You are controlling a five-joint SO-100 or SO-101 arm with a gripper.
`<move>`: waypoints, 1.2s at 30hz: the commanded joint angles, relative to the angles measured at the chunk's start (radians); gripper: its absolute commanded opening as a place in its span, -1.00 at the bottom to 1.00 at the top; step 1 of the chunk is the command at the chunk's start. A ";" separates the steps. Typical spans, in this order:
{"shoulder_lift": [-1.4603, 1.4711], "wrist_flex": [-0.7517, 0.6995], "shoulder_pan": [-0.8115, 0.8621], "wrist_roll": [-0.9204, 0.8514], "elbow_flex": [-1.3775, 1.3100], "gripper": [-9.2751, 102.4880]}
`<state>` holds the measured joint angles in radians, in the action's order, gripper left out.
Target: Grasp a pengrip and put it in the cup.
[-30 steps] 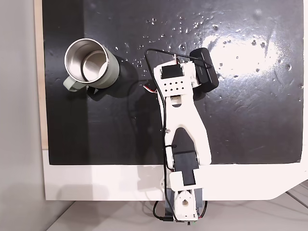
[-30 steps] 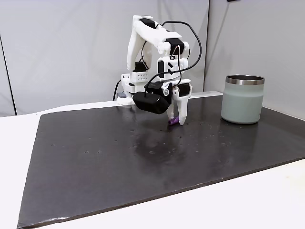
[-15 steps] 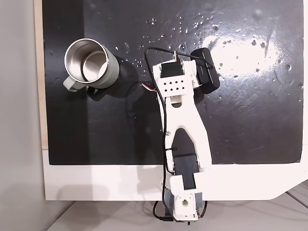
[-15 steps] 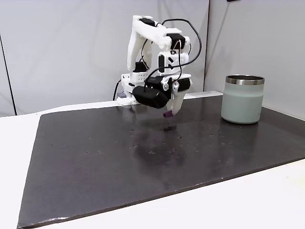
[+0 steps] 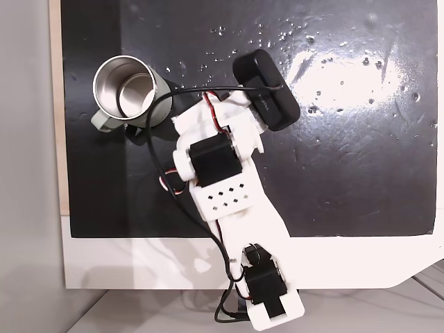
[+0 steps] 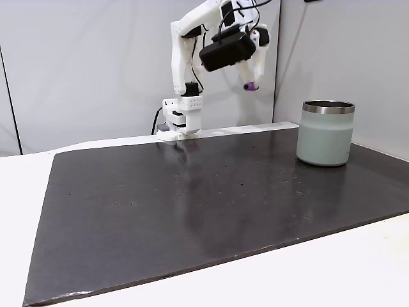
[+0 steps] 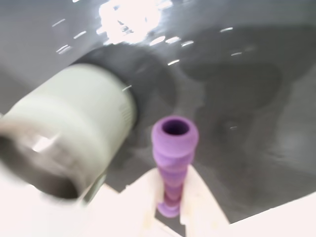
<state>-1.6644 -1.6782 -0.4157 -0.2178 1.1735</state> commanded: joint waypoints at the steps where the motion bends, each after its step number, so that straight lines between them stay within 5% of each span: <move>1: 0.067 -0.020 -0.035 -0.044 -0.255 -0.83; 12: 0.637 -0.138 -0.160 0.021 -1.045 -0.84; 30: 0.939 -0.135 -0.273 0.041 -1.376 -0.83; 36: 0.931 -0.141 -0.261 0.040 -1.393 -0.48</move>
<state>-0.7087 -1.8070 -0.6842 -0.1871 -0.1611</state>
